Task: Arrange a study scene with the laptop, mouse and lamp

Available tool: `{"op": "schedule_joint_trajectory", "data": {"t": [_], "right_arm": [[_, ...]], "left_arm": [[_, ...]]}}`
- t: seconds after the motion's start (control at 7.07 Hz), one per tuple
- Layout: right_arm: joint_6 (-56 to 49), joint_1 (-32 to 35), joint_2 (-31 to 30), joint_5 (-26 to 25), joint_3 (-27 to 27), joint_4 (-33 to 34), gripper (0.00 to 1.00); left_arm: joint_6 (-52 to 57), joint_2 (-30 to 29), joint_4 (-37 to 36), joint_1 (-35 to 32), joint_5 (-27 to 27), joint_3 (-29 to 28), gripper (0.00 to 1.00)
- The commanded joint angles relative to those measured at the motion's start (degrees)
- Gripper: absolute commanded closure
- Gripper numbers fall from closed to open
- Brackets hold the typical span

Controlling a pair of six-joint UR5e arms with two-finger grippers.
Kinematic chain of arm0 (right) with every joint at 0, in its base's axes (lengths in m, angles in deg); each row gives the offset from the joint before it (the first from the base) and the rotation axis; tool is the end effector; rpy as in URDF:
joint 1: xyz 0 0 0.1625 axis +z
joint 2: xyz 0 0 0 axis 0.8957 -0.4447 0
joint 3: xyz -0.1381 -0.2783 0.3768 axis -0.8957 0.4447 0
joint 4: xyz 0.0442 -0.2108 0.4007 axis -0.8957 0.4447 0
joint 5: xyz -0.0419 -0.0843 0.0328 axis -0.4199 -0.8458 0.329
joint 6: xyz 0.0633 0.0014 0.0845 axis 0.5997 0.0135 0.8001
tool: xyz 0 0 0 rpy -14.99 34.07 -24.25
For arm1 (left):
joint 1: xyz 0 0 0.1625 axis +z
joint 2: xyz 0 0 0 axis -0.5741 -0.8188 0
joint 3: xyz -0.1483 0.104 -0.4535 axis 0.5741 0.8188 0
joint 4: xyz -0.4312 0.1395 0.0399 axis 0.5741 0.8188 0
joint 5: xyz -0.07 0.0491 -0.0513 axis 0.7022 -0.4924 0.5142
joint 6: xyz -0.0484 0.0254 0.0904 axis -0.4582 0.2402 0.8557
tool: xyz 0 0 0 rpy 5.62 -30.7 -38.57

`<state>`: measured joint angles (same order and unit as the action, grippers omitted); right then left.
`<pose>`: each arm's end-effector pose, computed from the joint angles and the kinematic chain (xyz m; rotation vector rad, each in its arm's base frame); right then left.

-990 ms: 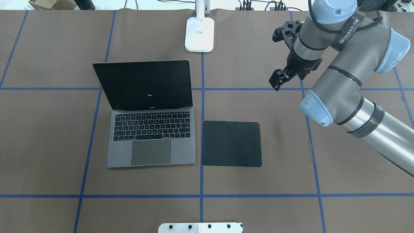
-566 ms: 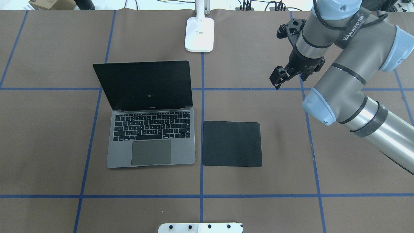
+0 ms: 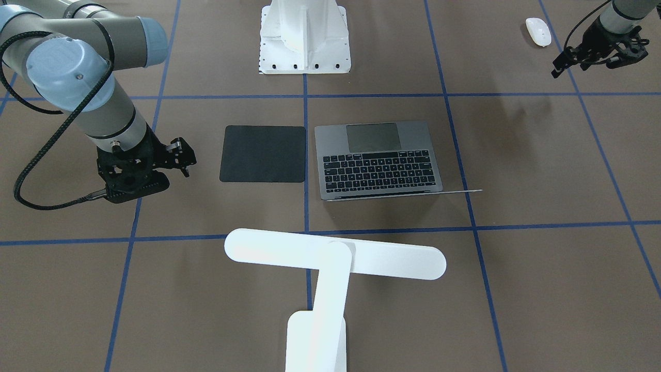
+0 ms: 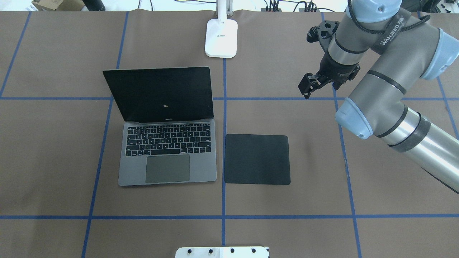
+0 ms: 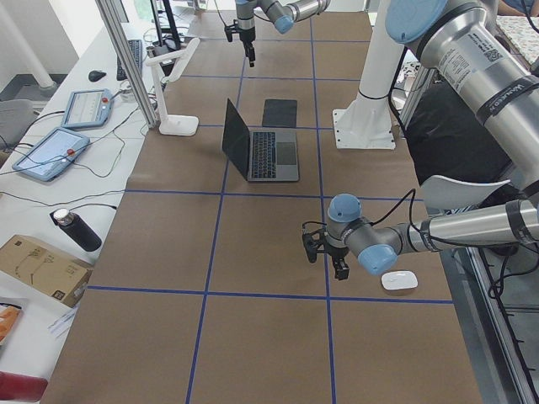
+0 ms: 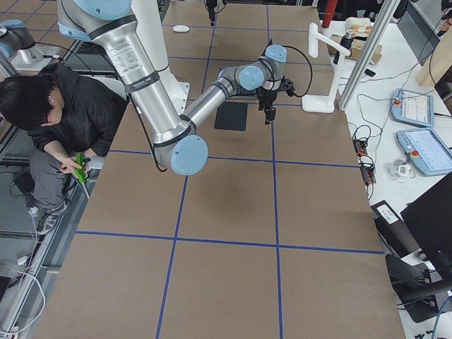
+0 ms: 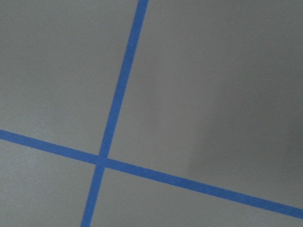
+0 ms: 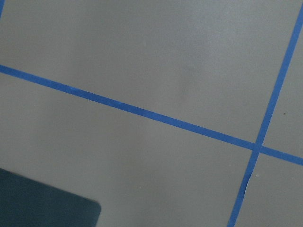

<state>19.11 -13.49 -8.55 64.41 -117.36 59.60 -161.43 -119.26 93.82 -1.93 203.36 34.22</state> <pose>-0.3944 -0.5917 0.3194 0.0928 -0.7470 -0.2881 0.1361 -0.2089 0.7165 -0.1356 0.7614 -0.2050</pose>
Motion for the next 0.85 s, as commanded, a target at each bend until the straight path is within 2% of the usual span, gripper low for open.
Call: {"op": "schedule_joint_trajectory", "data": {"t": [0.0,0.28,0.71], "right_arm": [[0.2,0.0,-0.1,0.0,0.0,-0.1,0.01],[1.9,-0.1,-0.1,0.0,-0.3,-0.1,0.01],[4.2,-0.5,0.0,0.1,-1.5,-0.2,0.01]], "left_arm": [[-2.5,1.4,2.8,5.5,-1.0,-0.1,0.00],[-3.5,6.3,8.3,8.2,-1.2,-0.7,0.00],[-4.2,6.7,8.7,9.9,-1.2,-2.0,0.00]]}}
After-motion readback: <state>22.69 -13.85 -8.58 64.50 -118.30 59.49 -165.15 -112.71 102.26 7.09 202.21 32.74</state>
